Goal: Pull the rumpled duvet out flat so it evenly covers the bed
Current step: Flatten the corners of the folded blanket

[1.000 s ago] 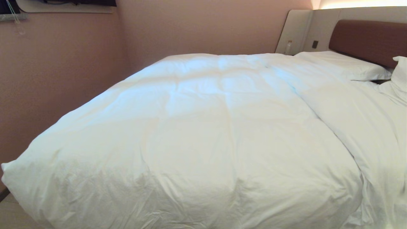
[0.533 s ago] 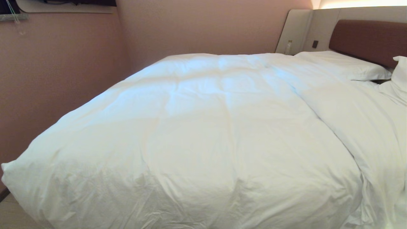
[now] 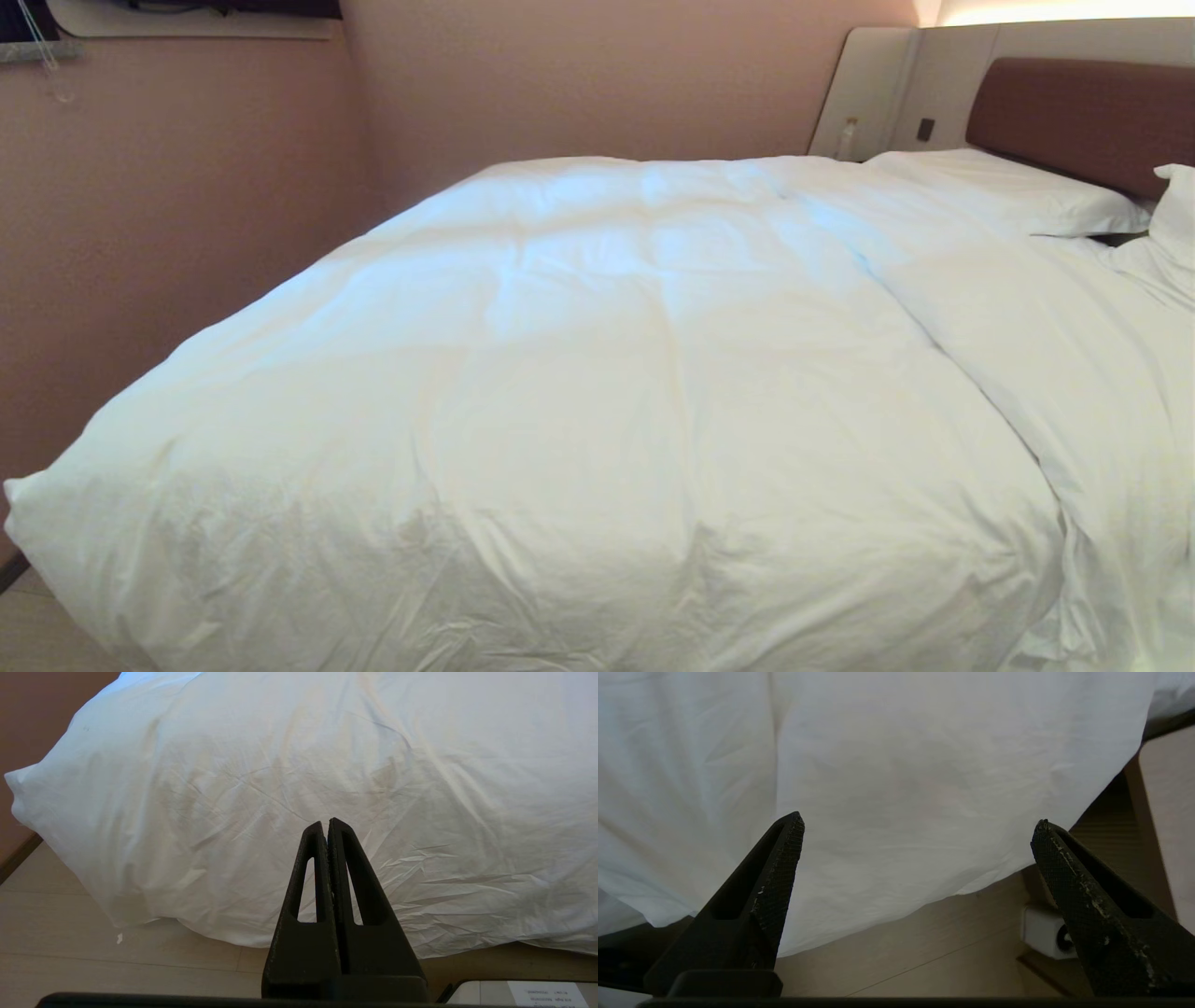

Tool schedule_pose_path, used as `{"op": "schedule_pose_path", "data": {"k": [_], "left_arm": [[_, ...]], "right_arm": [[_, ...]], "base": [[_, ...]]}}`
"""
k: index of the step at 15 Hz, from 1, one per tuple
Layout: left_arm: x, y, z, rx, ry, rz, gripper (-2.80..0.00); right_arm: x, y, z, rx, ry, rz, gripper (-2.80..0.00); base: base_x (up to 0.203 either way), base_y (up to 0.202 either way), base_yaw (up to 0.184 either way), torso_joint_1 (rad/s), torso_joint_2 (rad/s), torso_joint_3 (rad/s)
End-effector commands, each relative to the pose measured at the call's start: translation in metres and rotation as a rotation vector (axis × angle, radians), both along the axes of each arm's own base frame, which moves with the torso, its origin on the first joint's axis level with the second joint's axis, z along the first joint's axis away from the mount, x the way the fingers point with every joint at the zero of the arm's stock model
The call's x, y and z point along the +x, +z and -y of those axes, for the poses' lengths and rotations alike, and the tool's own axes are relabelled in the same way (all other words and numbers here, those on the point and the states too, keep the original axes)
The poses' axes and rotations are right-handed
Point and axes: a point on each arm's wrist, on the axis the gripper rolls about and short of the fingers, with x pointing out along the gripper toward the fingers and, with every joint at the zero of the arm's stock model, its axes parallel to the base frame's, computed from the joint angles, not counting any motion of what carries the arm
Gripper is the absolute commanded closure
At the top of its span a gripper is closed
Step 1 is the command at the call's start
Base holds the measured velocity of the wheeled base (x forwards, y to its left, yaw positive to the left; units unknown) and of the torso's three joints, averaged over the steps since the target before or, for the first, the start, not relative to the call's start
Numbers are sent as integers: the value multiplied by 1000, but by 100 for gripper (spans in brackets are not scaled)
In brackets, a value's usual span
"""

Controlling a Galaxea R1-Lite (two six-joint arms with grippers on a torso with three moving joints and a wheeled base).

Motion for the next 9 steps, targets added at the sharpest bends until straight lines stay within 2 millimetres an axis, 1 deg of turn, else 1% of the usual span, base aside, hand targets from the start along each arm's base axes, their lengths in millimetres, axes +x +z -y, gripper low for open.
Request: {"op": "schedule_pose_path", "data": {"k": [1,5,7,9], "left_arm": [[0,0,0,0,1,0,0],[0,0,0,0,-1,0,0],[0,0,0,0,1,0,0],[0,0,0,0,1,0,0]], "right_arm": [[0,-6,8,86,-37,-30,-280],[15,-11,40,147,-122,3,-280],[24,-7,57,149,-156,36,-280],[27,1,70,154,-183,52,-280]], "base": [[0,0,0,0,0,0],[0,0,0,0,0,0],[0,0,0,0,0,0],[0,0,0,0,0,0]]}}
